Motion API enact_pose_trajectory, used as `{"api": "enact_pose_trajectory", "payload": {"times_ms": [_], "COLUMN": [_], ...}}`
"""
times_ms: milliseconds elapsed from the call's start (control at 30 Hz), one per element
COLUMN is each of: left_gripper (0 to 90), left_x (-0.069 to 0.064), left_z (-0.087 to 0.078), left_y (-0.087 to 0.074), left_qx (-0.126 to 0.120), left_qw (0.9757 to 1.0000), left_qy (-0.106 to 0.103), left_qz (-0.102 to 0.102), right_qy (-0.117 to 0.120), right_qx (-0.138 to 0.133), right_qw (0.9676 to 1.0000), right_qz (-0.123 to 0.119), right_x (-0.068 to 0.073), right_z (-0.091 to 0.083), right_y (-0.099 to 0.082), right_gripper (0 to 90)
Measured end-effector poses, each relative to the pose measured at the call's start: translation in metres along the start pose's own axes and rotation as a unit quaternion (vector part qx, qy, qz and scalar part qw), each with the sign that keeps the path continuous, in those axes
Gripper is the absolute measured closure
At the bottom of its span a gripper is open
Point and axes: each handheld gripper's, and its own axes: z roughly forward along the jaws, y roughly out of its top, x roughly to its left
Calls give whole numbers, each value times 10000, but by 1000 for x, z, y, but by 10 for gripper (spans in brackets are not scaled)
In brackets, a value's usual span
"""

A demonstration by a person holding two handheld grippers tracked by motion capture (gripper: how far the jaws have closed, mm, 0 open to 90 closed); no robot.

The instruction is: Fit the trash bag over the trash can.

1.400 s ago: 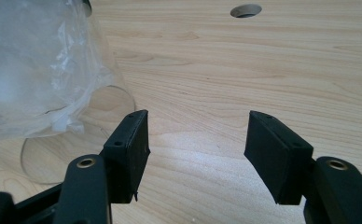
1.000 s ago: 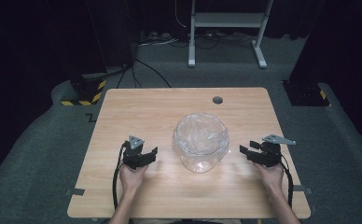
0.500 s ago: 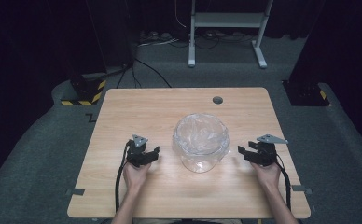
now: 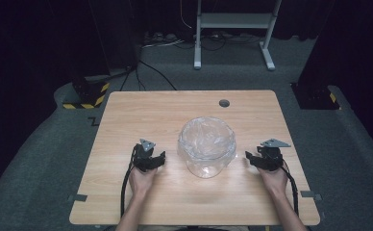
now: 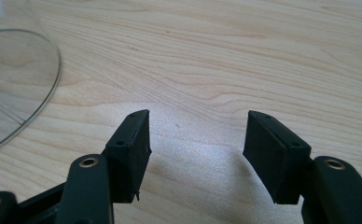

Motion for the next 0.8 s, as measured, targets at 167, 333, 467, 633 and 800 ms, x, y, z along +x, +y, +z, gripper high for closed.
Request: {"api": "enact_pose_trajectory", "payload": {"times_ms": [167, 333, 467, 633, 800], "left_gripper": [336, 337, 333, 328, 308], "left_x": [1, 1, 2, 3, 5], "left_z": [2, 2, 2, 2, 3], "left_y": [0, 0, 0, 0, 0], "left_qx": [25, 29, 28, 50, 84], "left_qw": [10000, 9998, 9999, 9999, 9999], "left_qy": [54, 137, 131, 122, 59], "left_qz": [66, 120, 107, 76, -52], "right_qy": [-27, -42, -100, -130, -193], "right_qx": [87, 135, 160, 134, 145], "right_qw": [10000, 9999, 9997, 9996, 9995], "right_qz": [-39, -34, -160, -195, -182], "right_x": [1, 1, 4, 4, 4], "right_z": [4, 6, 6, 7, 7], "right_y": [-1, -1, -1, -2, -2], "right_gripper": [405, 405, 403, 380, 350]}}
